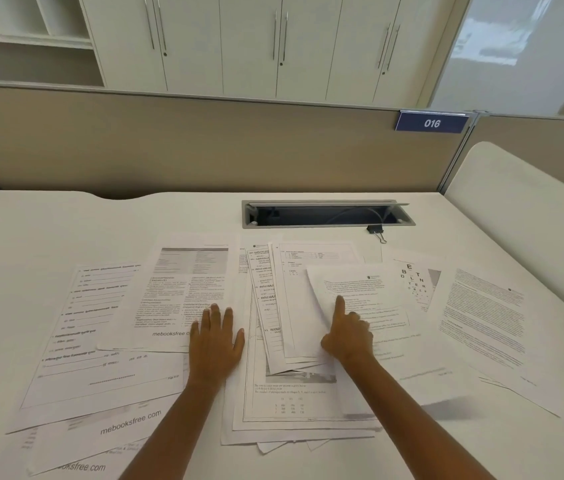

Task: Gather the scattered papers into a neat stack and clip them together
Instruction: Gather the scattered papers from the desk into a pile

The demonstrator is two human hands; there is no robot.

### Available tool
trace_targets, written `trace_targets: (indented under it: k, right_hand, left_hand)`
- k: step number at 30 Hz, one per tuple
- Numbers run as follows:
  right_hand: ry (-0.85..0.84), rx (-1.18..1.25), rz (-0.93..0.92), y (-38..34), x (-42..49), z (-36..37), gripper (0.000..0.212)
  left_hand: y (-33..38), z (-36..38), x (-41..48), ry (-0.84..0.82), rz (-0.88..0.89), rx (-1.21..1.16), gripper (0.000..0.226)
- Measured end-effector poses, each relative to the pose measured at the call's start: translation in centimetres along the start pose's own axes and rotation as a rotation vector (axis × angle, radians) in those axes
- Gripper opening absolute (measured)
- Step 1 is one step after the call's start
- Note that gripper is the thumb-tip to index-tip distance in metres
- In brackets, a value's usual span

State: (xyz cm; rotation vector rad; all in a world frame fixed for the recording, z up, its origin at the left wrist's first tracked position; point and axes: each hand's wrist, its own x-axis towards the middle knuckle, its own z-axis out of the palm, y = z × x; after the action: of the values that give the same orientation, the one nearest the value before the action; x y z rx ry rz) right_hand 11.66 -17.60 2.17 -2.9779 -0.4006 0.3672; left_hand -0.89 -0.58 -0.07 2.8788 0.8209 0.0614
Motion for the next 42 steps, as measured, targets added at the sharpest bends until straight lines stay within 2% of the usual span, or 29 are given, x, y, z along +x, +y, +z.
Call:
trace_targets:
  k: [3, 6, 10, 12, 14, 15, 17, 19, 21, 23, 25, 27, 29, 31, 32, 33, 35, 38, 41, 42]
  right_hand:
    - [0.122, 0.081, -0.073, 0.4, -0.2, -1.0, 0.072]
    - [0.214, 0.173, -0.138, 0.6, -0.7, -2.7, 0.059]
    - [0.199, 0.492, -0.234, 0.0, -2.0, -5.7, 0.049]
    - [0.237, 0.546, -0.302, -1.0, -3.0, -6.9, 0.045]
    - [0.286, 0.493, -0.409, -2.4, -4.5, -7.2, 0.042]
    - [0.295, 0.46, -0.469, -3.3, -5.3, -6.9, 0.04]
    - [0.276, 0.419, -0.571, -4.6, -6.7, -5.9, 0.036]
    - [0.223, 0.435, -0.644, -5.1, -7.2, -4.9, 0.029]
    - [0.132, 0.488, -0.686, -4.4, -7.0, -4.3, 0.032]
    - [0.082, 0.581, -0.646, -3.1, -6.4, -4.3, 0.038]
    - [0.149, 0.596, -0.538, -1.3, -4.9, -4.4, 0.046]
    - [0.181, 0.538, -0.359, 0.6, -3.4, -4.5, 0.06]
    - [0.072, 0.679, -0.149, 2.2, -2.4, -4.8, 0.071]
    - [-0.126, 0.906, -0.041, 3.6, -1.9, -5.0, 0.062]
    - [-0.211, 0.972, -0.042, 4.1, -1.7, -5.0, 0.049]
    - [-0.22, 0.989, -0.065, 4.7, -1.5, -4.8, 0.035]
    - [-0.069, 0.993, -0.059, 5.6, -1.2, -4.8, 0.016]
    - [0.253, 1.062, 0.099, 7.4, -0.4, -4.6, 0.022]
    - [0.339, 1.301, 0.37, 9.2, 0.3, -4.2, 0.035]
    - [0.286, 1.344, 0.455, 9.6, 0.6, -3.5, 0.038]
  left_hand:
    - [0.0, 0.0, -0.1, 0.115, 0.037, -0.058, 0.034]
    - [0.1, 0.1, -0.1, 0.176, 0.016, -0.298, 0.04]
    - [1.8, -1.6, -0.3, 0.19, -0.056, -0.752, 0.034]
    - [3.2, -3.3, -0.2, 0.121, -0.074, -1.065, 0.031]
    - [4.9, -5.0, -0.1, -0.07, -0.089, -1.396, 0.035]
    - [5.7, -5.6, -0.1, -0.161, -0.093, -1.49, 0.039]
    - [6.7, -6.4, -0.1, -0.221, -0.071, -1.553, 0.046]
    - [7.0, -6.6, -0.1, -0.137, -0.085, -1.583, 0.045]
    - [6.4, -6.6, 0.0, -0.039, -0.144, -1.576, 0.037]
    - [5.5, -6.6, 0.2, 0.005, -0.18, -1.584, 0.035]
    - [4.6, -6.7, 0.3, 0.021, -0.167, -1.626, 0.033]
    - [3.9, -7.0, 0.6, 0.044, -0.156, -1.645, 0.03]
    - [3.4, -7.2, 0.9, 0.052, -0.151, -1.683, 0.03]
    - [3.2, -7.4, 1.3, 0.063, -0.128, -1.715, 0.027]
    - [3.3, -7.4, 1.6, 0.069, -0.115, -1.724, 0.024]
    - [3.4, -7.3, 1.9, 0.072, -0.114, -1.73, 0.021]
    - [3.8, -7.0, 2.6, 0.023, -0.166, -1.726, 0.024]
    - [4.4, -5.7, 2.7, -0.072, -0.227, -1.508, 0.028]
    - [4.9, -3.3, 1.8, -0.131, -0.239, -1.152, 0.021]
    - [5.3, -2.7, 1.5, -0.15, -0.251, -1.087, 0.019]
